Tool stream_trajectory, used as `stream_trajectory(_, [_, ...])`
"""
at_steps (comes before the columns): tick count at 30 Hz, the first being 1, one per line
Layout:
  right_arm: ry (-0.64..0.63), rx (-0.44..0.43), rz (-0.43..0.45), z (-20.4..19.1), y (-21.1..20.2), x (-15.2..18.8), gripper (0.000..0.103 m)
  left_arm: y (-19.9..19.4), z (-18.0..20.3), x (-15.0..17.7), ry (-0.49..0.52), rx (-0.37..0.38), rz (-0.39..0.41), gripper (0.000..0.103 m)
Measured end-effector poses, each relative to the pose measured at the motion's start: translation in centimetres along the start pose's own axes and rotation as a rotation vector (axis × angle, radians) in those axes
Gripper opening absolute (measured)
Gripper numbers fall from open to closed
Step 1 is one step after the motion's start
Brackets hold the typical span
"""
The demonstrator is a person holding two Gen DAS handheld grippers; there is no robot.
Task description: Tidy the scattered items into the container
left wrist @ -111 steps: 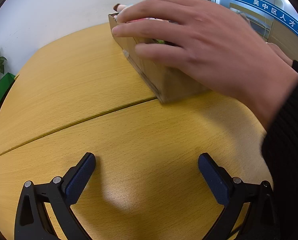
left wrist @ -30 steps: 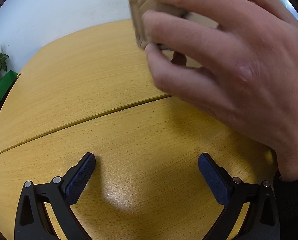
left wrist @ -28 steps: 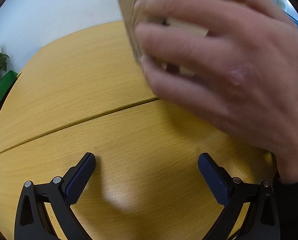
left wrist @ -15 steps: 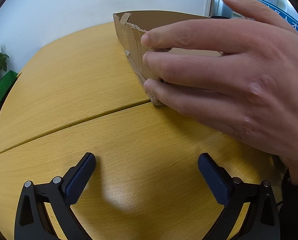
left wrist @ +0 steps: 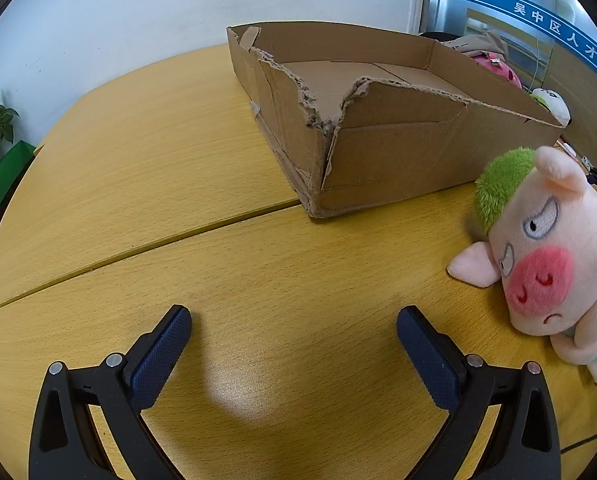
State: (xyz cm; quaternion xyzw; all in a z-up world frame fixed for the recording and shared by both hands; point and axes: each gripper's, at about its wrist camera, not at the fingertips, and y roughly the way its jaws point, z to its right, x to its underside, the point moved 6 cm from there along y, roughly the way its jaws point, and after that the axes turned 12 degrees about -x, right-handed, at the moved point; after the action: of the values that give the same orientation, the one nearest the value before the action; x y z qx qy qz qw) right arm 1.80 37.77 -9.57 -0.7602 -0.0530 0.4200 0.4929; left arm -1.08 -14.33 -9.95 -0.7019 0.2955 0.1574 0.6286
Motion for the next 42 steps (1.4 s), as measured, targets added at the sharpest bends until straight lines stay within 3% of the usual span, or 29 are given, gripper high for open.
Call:
stream_trajectory(10, [0.018,0.011,0.003,0.0,0.1,-0.1,0.103,0.0,0.0,0.0,-0.004,-0.004,-0.001,0.103])
stream_trajectory(15, [0.219,0.162,0.046,-0.6,0.4,-0.4,0.103,0.3,0.1,-0.1,-0.017,-0.012,-0.003,0.103])
stream_trajectory(21, [0.386,0.261,0.037,-2.3,0.5,0.0,0.103,-0.9,2.1,0.3,-0.078,-0.067,-0.048,0.103])
stream_trajectory(25, [0.418,0.251,0.091,-6.1,-0.7,0.0,0.102,-3.2,2.9,1.4,-0.107,-0.141,-0.013,0.103])
stream_trajectory(28, [0.344,0.302,0.135,-9.5,-2.7,-2.0,0.102,-8.0,4.2,1.1,-0.157,-0.175,0.091,0.103])
stream_trajectory(30, [0.317,0.285,0.188,-12.3,-4.5,-4.0,0.102,-11.8,5.5,0.4,-0.207,-0.19,0.159,0.103])
stream_trajectory(33, [0.333,0.188,0.258,-15.7,-6.0,-6.4,0.102,-16.6,8.6,-0.7,-0.268,-0.12,0.206,0.103])
stream_trajectory(36, [0.343,0.118,0.277,-18.6,-5.8,-8.4,0.102,-19.0,11.6,-1.2,-0.267,-0.031,0.227,0.103])
stream_trajectory(40, [0.337,0.153,0.265,-21.0,-5.1,-9.4,0.102,-18.9,16.3,-2.4,-0.269,0.112,0.179,0.103])
stream_trajectory(42, [0.335,0.169,0.247,-21.5,-4.6,-9.4,0.102,-18.7,17.7,-2.2,-0.278,0.109,0.164,0.103])
